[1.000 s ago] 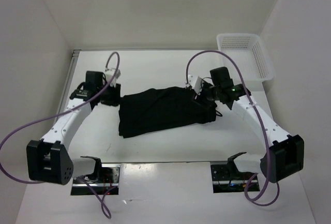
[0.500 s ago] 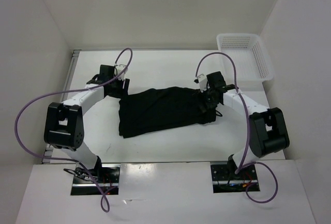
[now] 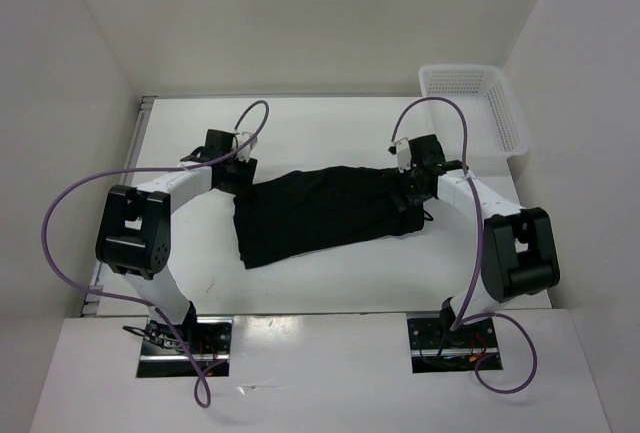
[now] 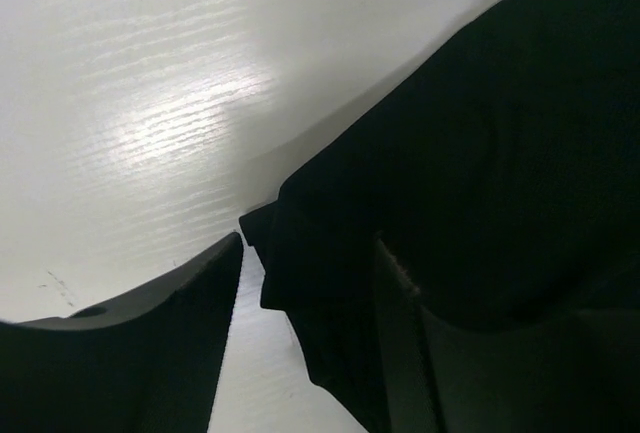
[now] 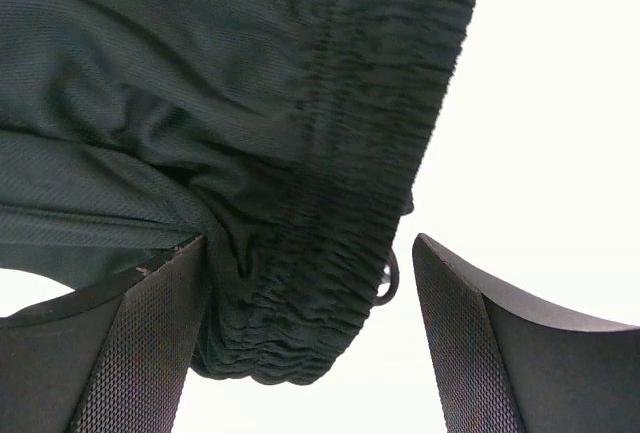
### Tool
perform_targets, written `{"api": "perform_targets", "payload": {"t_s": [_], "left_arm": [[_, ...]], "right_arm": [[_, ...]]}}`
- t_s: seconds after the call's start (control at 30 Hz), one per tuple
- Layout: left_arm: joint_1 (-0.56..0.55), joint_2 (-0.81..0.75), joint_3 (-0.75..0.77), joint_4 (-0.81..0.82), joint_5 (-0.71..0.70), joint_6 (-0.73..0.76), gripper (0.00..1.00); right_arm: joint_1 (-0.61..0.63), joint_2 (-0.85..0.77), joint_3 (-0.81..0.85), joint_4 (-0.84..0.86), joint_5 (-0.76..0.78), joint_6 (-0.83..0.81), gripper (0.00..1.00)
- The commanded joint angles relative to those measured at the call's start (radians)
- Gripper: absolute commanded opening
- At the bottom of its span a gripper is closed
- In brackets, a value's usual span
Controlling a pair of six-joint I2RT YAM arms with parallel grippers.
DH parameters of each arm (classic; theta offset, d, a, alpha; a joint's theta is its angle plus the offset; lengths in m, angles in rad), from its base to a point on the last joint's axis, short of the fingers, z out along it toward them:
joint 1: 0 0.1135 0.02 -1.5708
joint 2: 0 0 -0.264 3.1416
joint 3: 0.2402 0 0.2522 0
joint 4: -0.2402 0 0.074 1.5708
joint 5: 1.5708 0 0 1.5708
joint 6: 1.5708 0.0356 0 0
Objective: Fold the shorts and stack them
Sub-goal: Fold the shorts
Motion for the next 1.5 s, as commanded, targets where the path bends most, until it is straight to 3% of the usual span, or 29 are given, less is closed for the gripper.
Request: {"api": "perform_targets", "payload": {"t_s": [0.0,0.17,0.33,0.47,0.6,0.63,0.7,0.73,0.83,0.97,1.0,1.07,1.1,1.13,1.2,1.23,1.27,1.37,1.47], "left_arm": [[-0.001,-0.006,0.020,-0.005,0.046,0.003,0.63],[-0.001,-0.006,0.049,-0.025,0.057,0.003,0.66],[-0.048,0.004,-0.027,-0.025,0.022,0.003,0.63],[-0.048,0.034,-0.052,-0.002,0.000,0.003,0.50],[-0.048,0.069,-0.041,0.021,-0.033,0.003,0.29],[-0.048,0.070,-0.041,0.021,-0.044,0.003,0.18],[-0.048,0.079,-0.005,0.059,-0.125,0.003,0.06],[-0.048,0.079,0.006,0.069,-0.156,0.003,0.00],[-0.048,0.079,0.045,0.069,-0.221,0.003,0.00],[-0.048,0.070,0.048,0.078,-0.246,0.003,0.00],[-0.048,0.070,0.048,0.087,-0.260,0.003,0.00],[-0.048,0.070,0.028,0.107,-0.286,0.003,0.05],[-0.048,0.070,0.028,0.107,-0.287,0.003,0.12],[-0.048,0.070,0.028,0.107,-0.276,0.003,0.18],[-0.048,0.070,0.057,0.098,-0.264,0.003,0.26],[-0.048,0.070,0.072,0.080,-0.264,0.003,0.45],[-0.048,0.053,0.090,0.064,-0.253,0.003,0.56],[-0.071,-0.014,0.170,0.032,-0.279,0.003,0.78],[-0.116,-0.103,0.192,-0.009,-0.302,0.003,0.82]], "right_arm": [[-0.039,-0.025,0.029,-0.004,0.003,0.002,0.84],[-0.064,-0.038,0.070,-0.042,0.003,0.002,0.84],[-0.064,-0.038,0.046,-0.052,0.003,0.002,0.85],[-0.075,-0.010,0.036,-0.033,0.003,0.002,0.85],[-0.084,0.042,0.017,-0.013,-0.045,-0.023,0.84],[-0.084,0.053,0.016,-0.013,-0.054,-0.038,0.80],[-0.084,0.053,-0.011,-0.013,-0.063,-0.076,0.70],[-0.093,0.053,-0.020,-0.013,-0.063,-0.089,0.56],[-0.093,0.028,-0.050,-0.023,-0.051,-0.118,0.29],[-0.093,0.008,-0.074,-0.072,-0.116,-0.144,0.07],[-0.093,-0.004,-0.074,-0.091,-0.129,-0.144,0.07],[-0.093,-0.018,-0.083,-0.101,-0.169,-0.144,0.15],[-0.093,-0.027,-0.092,-0.115,-0.180,-0.155,0.24],[-0.093,-0.027,-0.092,-0.115,-0.189,-0.155,0.43],[-0.093,-0.036,-0.083,-0.125,-0.203,-0.155,0.57],[-0.093,-0.045,-0.064,-0.125,-0.216,-0.155,0.65],[-0.093,-0.054,-0.048,-0.141,-0.238,-0.155,0.76],[-0.102,-0.111,0.045,-0.164,-0.290,-0.165,0.84],[-0.102,-0.154,0.142,-0.164,-0.345,-0.165,0.86]]}}
